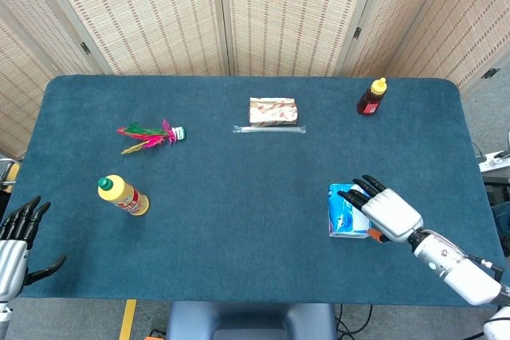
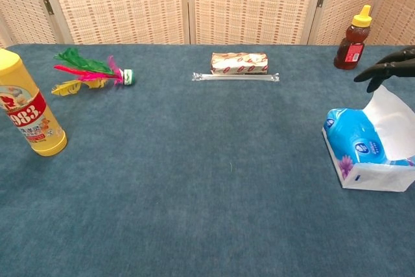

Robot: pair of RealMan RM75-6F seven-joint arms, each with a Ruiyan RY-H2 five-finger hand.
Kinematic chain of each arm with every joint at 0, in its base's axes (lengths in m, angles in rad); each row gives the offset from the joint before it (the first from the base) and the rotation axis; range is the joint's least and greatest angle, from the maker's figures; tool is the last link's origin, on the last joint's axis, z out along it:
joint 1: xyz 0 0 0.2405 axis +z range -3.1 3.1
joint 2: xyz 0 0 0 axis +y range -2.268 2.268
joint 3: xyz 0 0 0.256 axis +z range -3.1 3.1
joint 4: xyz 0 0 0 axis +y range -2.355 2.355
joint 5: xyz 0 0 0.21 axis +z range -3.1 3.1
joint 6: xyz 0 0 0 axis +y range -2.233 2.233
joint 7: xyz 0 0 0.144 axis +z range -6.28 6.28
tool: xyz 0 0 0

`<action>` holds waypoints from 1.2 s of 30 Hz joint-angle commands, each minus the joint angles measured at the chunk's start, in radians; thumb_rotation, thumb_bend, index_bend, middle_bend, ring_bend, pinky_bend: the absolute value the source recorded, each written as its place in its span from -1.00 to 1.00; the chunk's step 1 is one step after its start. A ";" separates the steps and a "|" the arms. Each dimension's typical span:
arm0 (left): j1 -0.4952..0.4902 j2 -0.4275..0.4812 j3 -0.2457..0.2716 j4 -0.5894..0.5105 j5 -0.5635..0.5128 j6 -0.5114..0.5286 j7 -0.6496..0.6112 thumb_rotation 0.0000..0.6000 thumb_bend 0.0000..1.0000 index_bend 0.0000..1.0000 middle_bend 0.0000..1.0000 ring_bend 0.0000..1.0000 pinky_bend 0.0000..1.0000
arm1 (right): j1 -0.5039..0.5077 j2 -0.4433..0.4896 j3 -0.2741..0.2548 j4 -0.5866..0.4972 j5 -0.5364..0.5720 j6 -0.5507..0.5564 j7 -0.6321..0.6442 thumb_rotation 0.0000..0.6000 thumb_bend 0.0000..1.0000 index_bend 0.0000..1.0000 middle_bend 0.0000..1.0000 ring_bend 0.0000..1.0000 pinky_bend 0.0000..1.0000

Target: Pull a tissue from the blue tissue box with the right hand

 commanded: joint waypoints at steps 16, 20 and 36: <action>0.010 -0.029 -0.023 0.014 -0.053 0.004 0.065 1.00 -0.51 -1.00 -1.00 -1.00 -0.74 | 0.077 0.093 -0.050 0.017 -0.106 -0.046 0.172 1.00 -0.59 -0.89 -0.66 -1.00 -0.94; 0.010 -0.027 -0.024 0.015 -0.053 0.003 0.057 1.00 -0.50 -1.00 -1.00 -1.00 -0.74 | 0.072 0.083 -0.057 0.022 -0.093 -0.058 0.137 1.00 -0.59 -0.89 -0.66 -1.00 -0.94; 0.017 -0.019 -0.023 0.010 -0.044 0.014 0.039 1.00 -0.51 -1.00 -1.00 -1.00 -0.74 | 0.016 -0.122 -0.035 0.185 -0.032 0.020 -0.094 1.00 -0.27 0.00 -0.18 -0.82 -0.91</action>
